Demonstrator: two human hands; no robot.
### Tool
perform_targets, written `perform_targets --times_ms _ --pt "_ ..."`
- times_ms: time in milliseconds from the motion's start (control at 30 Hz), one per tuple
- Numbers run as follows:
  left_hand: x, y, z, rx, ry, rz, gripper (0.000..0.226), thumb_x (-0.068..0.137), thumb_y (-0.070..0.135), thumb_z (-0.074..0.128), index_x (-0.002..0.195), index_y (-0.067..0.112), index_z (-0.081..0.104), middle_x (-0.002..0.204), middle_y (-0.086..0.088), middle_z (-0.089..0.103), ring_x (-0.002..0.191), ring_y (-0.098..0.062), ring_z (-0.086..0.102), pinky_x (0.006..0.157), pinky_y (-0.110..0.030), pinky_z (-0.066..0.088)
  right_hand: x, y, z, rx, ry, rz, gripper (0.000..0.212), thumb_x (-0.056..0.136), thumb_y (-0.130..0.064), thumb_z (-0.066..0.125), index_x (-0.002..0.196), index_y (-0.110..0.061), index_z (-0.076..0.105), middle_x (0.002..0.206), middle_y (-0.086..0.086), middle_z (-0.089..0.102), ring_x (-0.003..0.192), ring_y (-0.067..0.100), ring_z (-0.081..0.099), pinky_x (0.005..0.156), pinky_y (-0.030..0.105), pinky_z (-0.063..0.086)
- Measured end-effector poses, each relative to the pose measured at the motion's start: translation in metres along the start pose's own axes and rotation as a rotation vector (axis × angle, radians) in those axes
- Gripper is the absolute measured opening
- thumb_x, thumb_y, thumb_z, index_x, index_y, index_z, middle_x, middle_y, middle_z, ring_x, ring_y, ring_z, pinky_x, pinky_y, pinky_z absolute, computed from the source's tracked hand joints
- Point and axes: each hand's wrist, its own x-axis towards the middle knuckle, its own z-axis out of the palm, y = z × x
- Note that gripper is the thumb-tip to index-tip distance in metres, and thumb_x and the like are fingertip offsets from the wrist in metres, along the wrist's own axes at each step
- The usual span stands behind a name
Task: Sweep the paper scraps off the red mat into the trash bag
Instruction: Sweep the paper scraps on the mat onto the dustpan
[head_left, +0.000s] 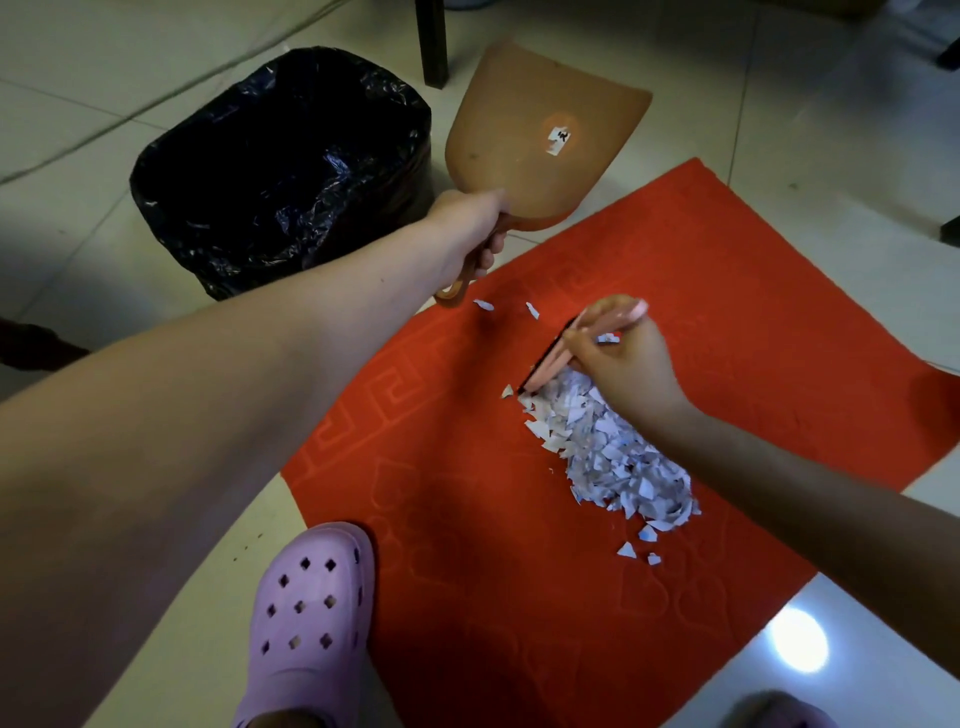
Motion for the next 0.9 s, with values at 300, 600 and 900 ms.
perform_targets --times_ms 300,600,900 --pt "0.002 0.000 0.005 0.031 0.015 -0.007 0.026 0.090 0.023 0.049 0.066 0.014 0.050 0.046 0.002 0.043 0.038 -0.012 0.034 0.046 -0.015 0.031 0.030 -0.011 0.015 0.098 0.033 -0.087 0.020 0.076 -0.016 0.070 0.077 -0.028 0.054 0.075 -0.006 0.065 0.067 0.021 0.061 0.061 0.044 0.050" --pt "0.004 -0.004 0.004 0.027 0.001 -0.016 0.025 0.088 0.023 0.051 0.065 0.013 0.050 0.043 0.003 0.042 0.034 -0.011 0.032 0.041 -0.011 0.030 0.068 0.007 0.046 0.028 0.025 -0.049 0.019 0.076 -0.016 0.071 0.078 -0.026 0.055 0.074 0.000 0.064 0.061 0.011 0.059 0.061 0.040 0.053" --pt "0.005 -0.005 0.005 0.044 0.007 -0.013 0.022 0.089 0.024 0.049 0.069 0.015 0.051 0.055 0.001 0.044 0.041 -0.012 0.036 0.043 -0.015 0.033 0.028 -0.010 -0.013 -0.118 0.053 -0.057 0.017 0.083 -0.014 0.065 0.079 -0.025 0.052 0.085 0.011 0.066 0.076 0.026 0.068 0.071 0.047 0.057"
